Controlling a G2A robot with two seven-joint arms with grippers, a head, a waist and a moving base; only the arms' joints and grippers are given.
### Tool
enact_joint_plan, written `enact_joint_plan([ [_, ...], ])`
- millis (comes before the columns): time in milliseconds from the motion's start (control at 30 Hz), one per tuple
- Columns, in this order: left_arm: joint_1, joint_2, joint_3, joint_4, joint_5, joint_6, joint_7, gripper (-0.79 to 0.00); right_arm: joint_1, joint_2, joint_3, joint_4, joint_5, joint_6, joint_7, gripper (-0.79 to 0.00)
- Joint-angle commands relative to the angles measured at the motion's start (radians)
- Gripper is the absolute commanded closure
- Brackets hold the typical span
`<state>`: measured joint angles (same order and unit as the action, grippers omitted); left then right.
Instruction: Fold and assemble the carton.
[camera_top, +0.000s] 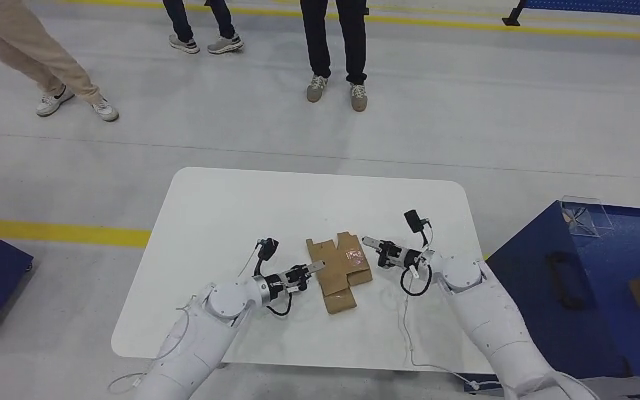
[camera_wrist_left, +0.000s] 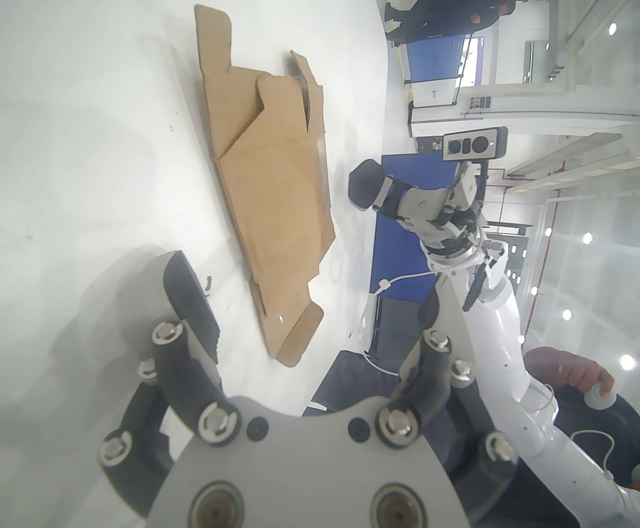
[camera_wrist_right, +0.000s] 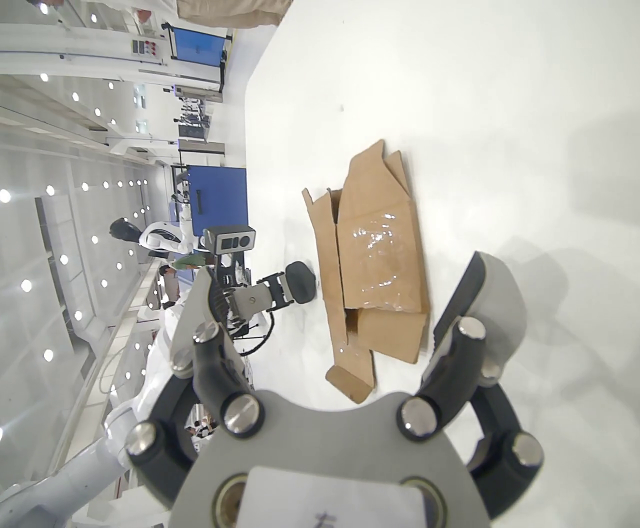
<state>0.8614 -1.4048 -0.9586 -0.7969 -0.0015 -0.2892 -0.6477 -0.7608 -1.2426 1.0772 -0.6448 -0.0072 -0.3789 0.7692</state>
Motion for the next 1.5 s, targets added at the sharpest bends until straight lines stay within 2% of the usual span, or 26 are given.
enact_joint_plan([
  [0, 0.003, 0.002, -0.004, -0.006, 0.0, 0.006, 0.0, -0.785, 0.013, -0.012, -0.02, 0.035, 0.003, -0.004, -0.004, -0.785],
  [267, 0.007, 0.003, -0.009, -0.023, 0.004, 0.029, -0.007, -0.785, 0.068, -0.051, -0.057, 0.146, 0.062, -0.012, 0.035, -0.785],
  [633, -0.01, -0.006, 0.003, 0.003, 0.012, 0.065, 0.008, -0.785, 0.107, -0.091, -0.08, 0.222, 0.127, -0.021, 0.077, -0.785],
  [933, -0.048, -0.032, 0.044, 0.038, 0.015, 0.093, 0.013, -0.785, 0.143, -0.086, -0.057, 0.29, 0.131, -0.034, 0.052, -0.785],
  [1467, -0.109, -0.073, 0.085, 0.148, -0.019, 0.048, -0.022, -0.785, 0.148, -0.122, -0.075, 0.316, 0.151, 0.007, 0.08, -0.785],
])
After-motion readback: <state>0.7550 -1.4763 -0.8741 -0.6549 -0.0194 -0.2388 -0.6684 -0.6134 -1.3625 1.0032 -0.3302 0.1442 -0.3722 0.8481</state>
